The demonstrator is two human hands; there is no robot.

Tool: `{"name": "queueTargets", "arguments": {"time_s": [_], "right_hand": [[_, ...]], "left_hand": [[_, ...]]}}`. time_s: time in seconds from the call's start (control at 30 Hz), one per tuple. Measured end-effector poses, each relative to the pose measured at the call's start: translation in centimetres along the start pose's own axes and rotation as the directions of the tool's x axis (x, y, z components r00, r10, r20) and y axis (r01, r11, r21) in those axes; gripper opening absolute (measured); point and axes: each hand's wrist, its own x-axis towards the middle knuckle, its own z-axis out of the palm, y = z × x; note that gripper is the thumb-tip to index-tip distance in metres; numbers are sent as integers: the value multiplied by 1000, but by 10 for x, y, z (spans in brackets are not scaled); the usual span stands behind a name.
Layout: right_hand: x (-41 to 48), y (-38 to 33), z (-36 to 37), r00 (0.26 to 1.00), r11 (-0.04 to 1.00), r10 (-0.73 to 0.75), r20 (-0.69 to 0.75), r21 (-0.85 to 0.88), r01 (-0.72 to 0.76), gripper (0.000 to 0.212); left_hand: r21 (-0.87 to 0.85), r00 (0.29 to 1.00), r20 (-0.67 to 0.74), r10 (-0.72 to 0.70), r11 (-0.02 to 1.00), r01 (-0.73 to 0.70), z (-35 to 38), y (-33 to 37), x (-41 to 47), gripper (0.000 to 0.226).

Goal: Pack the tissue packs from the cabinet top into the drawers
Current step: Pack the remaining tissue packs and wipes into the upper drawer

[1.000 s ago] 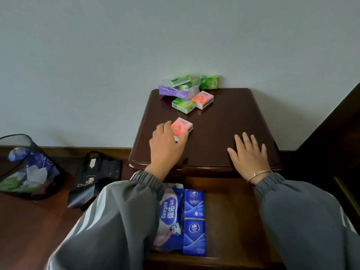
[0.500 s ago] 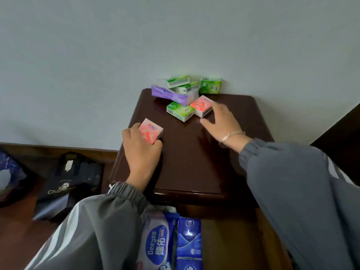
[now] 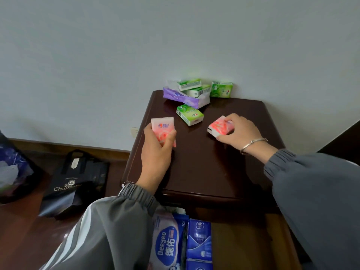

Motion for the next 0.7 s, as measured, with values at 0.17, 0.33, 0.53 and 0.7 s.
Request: {"name": "queueTargets", "arguments": {"time_s": [0.17,0.33,0.53,0.7], "right_hand": [[-64,-32,-18,893,843,-399,-207,301,446,63],[-87,-60,-17,844,809,-534,-43,265,525,63],[-70,-64,-17,847,827,-509,154,359,432,100],[-16,-50,-15,928,888,-371,35,307,343,73]], "left_hand": [[-157,937,318,-142,967,200,-3,15,-9,36],[-283,718,666,-205,820,497,-13,38,-24,58],[-277,741,661,-123,877,393,-23,35,-17,31],[-373,944,305,-129,895,243,-17,25,13,48]]}}
